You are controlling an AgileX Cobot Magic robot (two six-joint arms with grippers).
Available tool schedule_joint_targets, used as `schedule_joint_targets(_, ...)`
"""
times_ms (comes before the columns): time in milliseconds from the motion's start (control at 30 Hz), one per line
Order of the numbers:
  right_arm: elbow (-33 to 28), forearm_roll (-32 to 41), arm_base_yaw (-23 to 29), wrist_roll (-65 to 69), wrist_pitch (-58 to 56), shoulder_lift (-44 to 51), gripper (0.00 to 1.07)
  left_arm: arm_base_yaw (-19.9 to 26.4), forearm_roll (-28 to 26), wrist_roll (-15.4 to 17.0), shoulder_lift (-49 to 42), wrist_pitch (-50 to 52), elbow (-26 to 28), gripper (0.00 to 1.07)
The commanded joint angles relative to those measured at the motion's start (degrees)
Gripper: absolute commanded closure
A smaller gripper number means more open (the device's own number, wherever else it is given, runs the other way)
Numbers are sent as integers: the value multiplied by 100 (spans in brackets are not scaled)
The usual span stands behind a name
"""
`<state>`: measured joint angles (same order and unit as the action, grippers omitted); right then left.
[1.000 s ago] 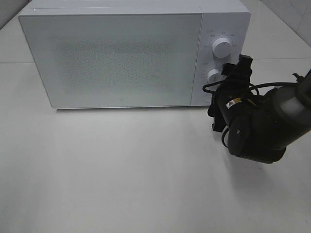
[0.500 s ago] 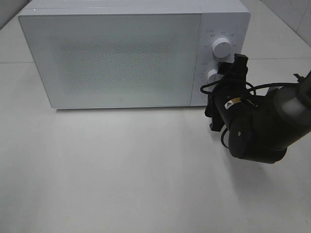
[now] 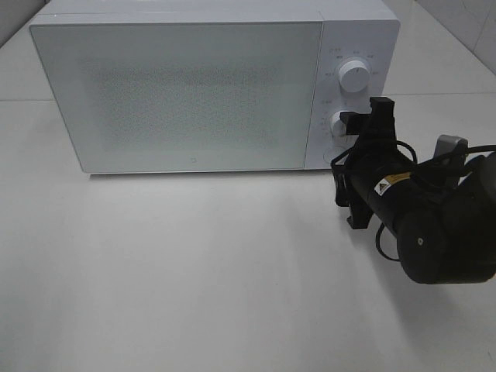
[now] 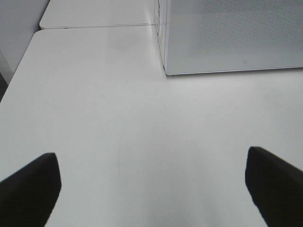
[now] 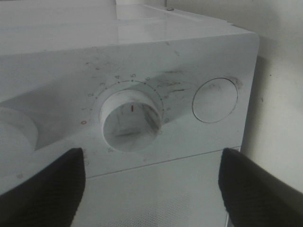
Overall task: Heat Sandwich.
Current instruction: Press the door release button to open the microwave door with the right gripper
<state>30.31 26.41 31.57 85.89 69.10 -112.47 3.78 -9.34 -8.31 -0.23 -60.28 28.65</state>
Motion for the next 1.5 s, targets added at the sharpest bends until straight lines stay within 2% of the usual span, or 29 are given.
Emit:
schedule_joint_targets(33,-155,-160,-17,-218,625,241,31,17,-6,11,-166,74,-17,3)
schedule_joint_targets(267,-561,-430,-17,-1404,-802,997,31,17,-6,11,-166,74,-17,3)
schedule_joint_targets(333,-596,-504,-23,-2240,-1707,1409,31,17,-6,11,-166,74,-17,3)
schedule_joint_targets(400,-602,-516,-29,-2481,-1954,1524,31,17,-6,11,-166,74,-17,3)
schedule_joint_targets(467,-602,-521,-29,-3392,-2739,1908,31,17,-6,11,-166,74,-17,3)
schedule_joint_targets(600,-596,-521,-29,-4521,-3403,2292,31,17,-6,11,-166,74,-17,3)
schedule_joint_targets(667,-464,-521,-29,-5678,-4314,2601,31,17,-6,11,-166,74,-17,3)
schedule_joint_targets(733,-413,-521,-29,-6016,-4584,2676,31,17,-6,11,-166,74,-17,3)
schedule_joint_targets(800,-218,-521,-29,-7179,-5592,2922,31,17,-6,11,-166,74,-17,3)
schedule_joint_targets(867,-143,-521,-29,-7448,-5838,2979,31,17,-6,11,-166,74,-17,3)
schedule_joint_targets(967,120,-521,-29,-8428,-6984,3231,31,17,-6,11,-166,74,-17,3)
schedule_joint_targets(1000,120,-521,-29,-8428,-6984,3231,31,17,-6,11,-166,74,-17,3)
schedule_joint_targets(1133,350,-865,-29,-9116,-8371,3598,31,17,-6,11,-166,74,-17,3)
schedule_joint_targets(1200,384,-980,-29,-9162,-8606,3667,31,17,-6,11,-166,74,-17,3)
schedule_joint_targets(1233,481,-1289,-29,-9173,-9185,3890,31,17,-6,11,-166,74,-17,3)
schedule_joint_targets(1300,527,-1438,-29,-9173,-9471,3982,31,17,-6,11,-166,74,-17,3)
schedule_joint_targets(1367,705,-1748,-29,-9162,-10222,4377,31,17,-6,11,-166,74,-17,3)
schedule_joint_targets(1500,882,-1937,-29,-9150,-10909,4790,31,17,-6,11,-166,74,-17,3)
